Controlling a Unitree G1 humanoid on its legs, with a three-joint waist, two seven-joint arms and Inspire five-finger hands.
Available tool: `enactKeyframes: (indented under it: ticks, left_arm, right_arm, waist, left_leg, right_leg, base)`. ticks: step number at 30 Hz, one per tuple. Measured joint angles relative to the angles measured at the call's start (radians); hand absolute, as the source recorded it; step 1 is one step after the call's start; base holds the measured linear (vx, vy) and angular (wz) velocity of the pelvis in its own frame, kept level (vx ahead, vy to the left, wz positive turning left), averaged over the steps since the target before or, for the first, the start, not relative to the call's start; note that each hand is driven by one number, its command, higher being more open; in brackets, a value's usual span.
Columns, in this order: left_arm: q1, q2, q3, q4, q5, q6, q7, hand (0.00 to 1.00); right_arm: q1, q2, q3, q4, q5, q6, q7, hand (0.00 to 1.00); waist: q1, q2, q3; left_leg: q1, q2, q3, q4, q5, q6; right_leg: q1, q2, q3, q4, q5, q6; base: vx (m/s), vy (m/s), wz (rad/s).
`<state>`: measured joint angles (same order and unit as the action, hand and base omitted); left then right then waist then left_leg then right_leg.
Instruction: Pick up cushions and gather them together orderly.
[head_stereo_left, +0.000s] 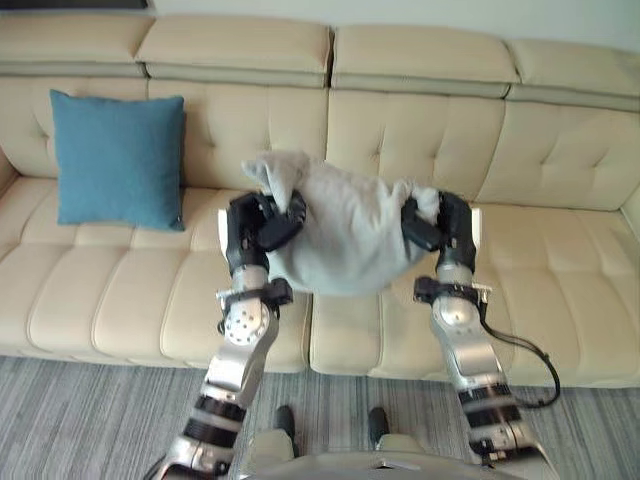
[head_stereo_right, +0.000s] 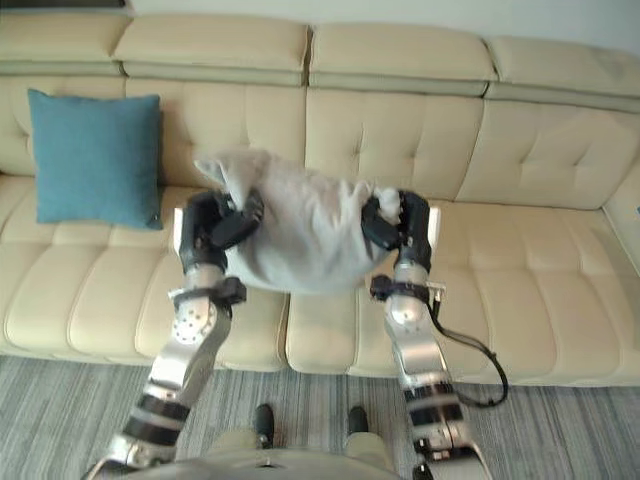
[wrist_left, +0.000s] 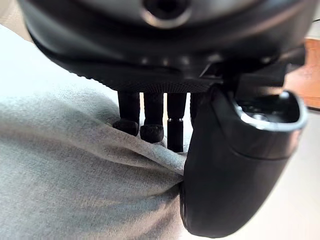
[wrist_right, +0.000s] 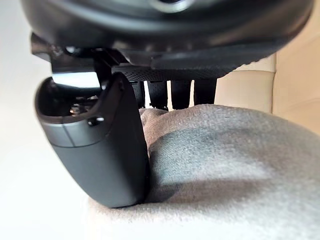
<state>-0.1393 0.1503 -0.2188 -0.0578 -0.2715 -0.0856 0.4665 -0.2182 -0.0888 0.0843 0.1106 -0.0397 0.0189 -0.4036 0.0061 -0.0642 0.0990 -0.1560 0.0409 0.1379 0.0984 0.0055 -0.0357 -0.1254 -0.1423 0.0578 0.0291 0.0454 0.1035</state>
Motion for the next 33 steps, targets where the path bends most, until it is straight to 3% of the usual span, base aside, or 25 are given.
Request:
enactKeyframes:
  ticks: [4, 8, 19, 20, 21, 27, 33]
  left_arm:
    - [-0.228, 0.068, 0.026, 0.03, 0.0, -0.012, 0.052, 0.0]
    - [-0.383, 0.102, 0.049, 0.136, -0.002, -0.028, 0.076, 0.0]
    - [-0.72, 0.222, 0.087, 0.417, -0.06, -0.087, 0.091, 0.0]
    - [-0.754, 0.233, 0.087, 0.444, -0.074, -0.089, 0.09, 1.0]
    - [-0.791, 0.249, 0.087, 0.477, -0.075, -0.09, 0.09, 1.0]
    - [-0.941, 0.319, 0.095, 0.631, -0.093, -0.108, 0.072, 1.0]
    - [-1.056, 0.379, 0.118, 0.772, -0.093, -0.11, 0.024, 1.0]
  right_arm:
    - [-0.239, -0.034, 0.01, 0.112, 0.001, 0.0, -0.029, 0.0]
    - [-0.367, -0.046, 0.016, 0.185, 0.002, 0.0, -0.043, 0.0]
    - [-0.703, -0.088, 0.002, 0.323, 0.041, 0.0, -0.066, 0.0]
    - [-0.735, -0.095, -0.005, 0.335, 0.041, 0.0, -0.067, 0.0]
    - [-0.775, -0.106, -0.006, 0.354, 0.041, 0.0, -0.068, 1.0]
    - [-0.968, -0.144, -0.007, 0.465, 0.042, -0.001, -0.077, 1.0]
    - [-1.139, -0.209, -0.025, 0.579, 0.102, -0.031, -0.078, 1.0]
  waist:
    - [0.007, -0.009, 0.08]
    - [0.006, -0.008, 0.138]
    - [-0.016, -0.003, 0.295]
    - [-0.016, -0.004, 0.305]
    - [-0.017, -0.003, 0.319]
    - [-0.022, -0.005, 0.346]
    - [-0.025, -0.01, 0.367]
  left_leg:
    - [-0.098, 0.017, -0.018, -0.007, 0.046, -0.007]
    - [-0.159, 0.026, -0.035, -0.007, 0.069, -0.013]
    - [-0.28, 0.025, -0.043, -0.006, 0.104, -0.008]
    - [-0.288, 0.025, -0.044, -0.006, 0.105, -0.008]
    - [-0.296, 0.025, -0.043, -0.006, 0.107, -0.006]
    - [-0.343, 0.022, -0.042, -0.034, 0.135, -0.004]
    - [-0.368, 0.021, -0.046, -0.046, 0.147, -0.003]
  right_leg:
    - [-0.067, 0.018, -0.02, -0.049, 0.063, -0.013]
    - [-0.119, 0.028, -0.031, -0.05, 0.081, -0.017]
    - [-0.25, 0.03, -0.034, -0.019, 0.097, -0.016]
    - [-0.258, 0.031, -0.034, -0.02, 0.101, -0.014]
    - [-0.262, 0.031, -0.036, -0.026, 0.108, -0.015]
    - [-0.294, 0.03, -0.052, -0.091, 0.166, -0.019]
    - [-0.319, 0.03, -0.058, -0.092, 0.174, -0.017]
  base:
    - [-0.1, -0.014, 0.09]
    - [-0.05, 0.0, 0.08]
    - [-0.01, 0.009, 0.02]
    - [0.0, 0.0, 0.0]
    - [0.01, 0.031, -0.02]
    - [0.04, 0.038, -0.01]
    - [0.08, 0.054, 0.02]
